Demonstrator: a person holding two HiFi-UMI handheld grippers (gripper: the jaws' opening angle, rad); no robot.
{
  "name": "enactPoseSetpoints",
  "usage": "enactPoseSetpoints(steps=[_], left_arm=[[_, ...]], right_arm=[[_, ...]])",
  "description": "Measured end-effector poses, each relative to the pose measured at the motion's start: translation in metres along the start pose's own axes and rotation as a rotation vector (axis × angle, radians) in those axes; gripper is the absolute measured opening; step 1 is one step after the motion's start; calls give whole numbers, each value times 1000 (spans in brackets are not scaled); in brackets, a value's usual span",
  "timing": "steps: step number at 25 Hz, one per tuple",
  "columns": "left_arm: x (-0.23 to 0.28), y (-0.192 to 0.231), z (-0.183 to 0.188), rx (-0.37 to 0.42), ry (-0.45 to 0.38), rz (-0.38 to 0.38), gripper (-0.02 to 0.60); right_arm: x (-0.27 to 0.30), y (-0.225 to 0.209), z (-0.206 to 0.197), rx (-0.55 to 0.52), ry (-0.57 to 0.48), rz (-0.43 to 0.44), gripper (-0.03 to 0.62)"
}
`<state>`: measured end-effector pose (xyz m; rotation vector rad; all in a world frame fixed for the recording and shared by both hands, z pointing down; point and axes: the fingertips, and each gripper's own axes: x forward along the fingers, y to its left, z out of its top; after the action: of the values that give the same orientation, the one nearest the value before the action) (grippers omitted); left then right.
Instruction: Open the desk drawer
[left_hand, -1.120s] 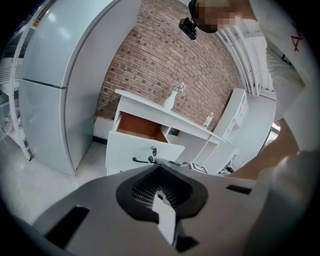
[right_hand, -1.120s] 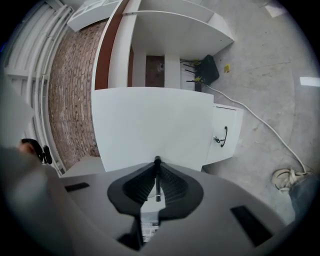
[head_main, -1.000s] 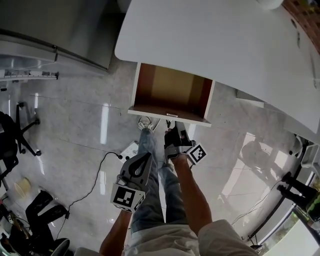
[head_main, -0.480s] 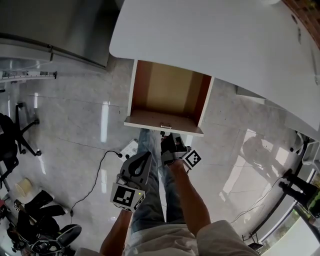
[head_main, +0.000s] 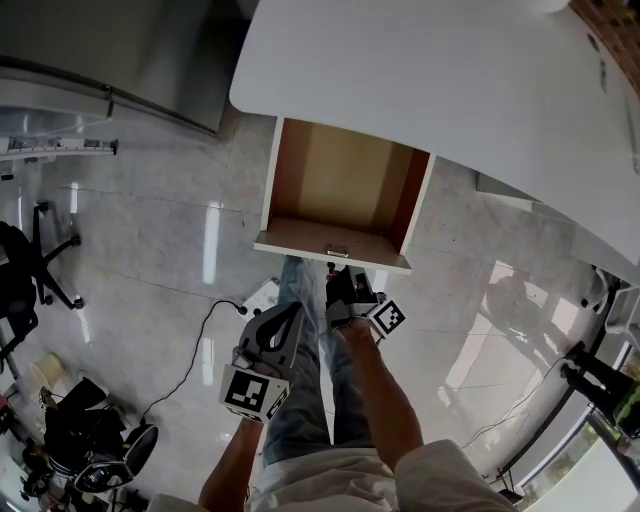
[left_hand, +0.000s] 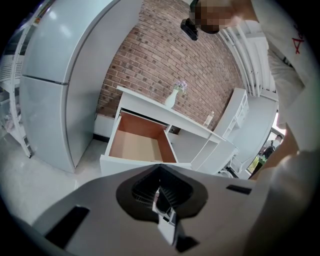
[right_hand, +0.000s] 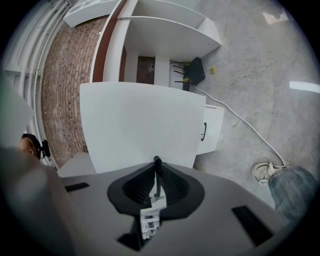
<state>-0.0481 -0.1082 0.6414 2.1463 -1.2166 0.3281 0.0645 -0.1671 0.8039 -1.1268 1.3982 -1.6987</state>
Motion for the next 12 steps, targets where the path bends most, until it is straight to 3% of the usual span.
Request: enactPoseSetpoints(steps=[5,6,8,12], left_arm=[[-3,-1,-1,-1,-17,9,12],[-4,-3,-1,0,-19,10,12],[-4,-6,-1,4,-20,5,12],[-3,-10,-3,2,-20,5,12]], right_arm=[[-3,-1,-1,55,-11,24,48],[-5,-2,-3,63,-5,26,68],[-10,-3,-5,78,12,28,168],[-23,-10,0,90,1,10,178]])
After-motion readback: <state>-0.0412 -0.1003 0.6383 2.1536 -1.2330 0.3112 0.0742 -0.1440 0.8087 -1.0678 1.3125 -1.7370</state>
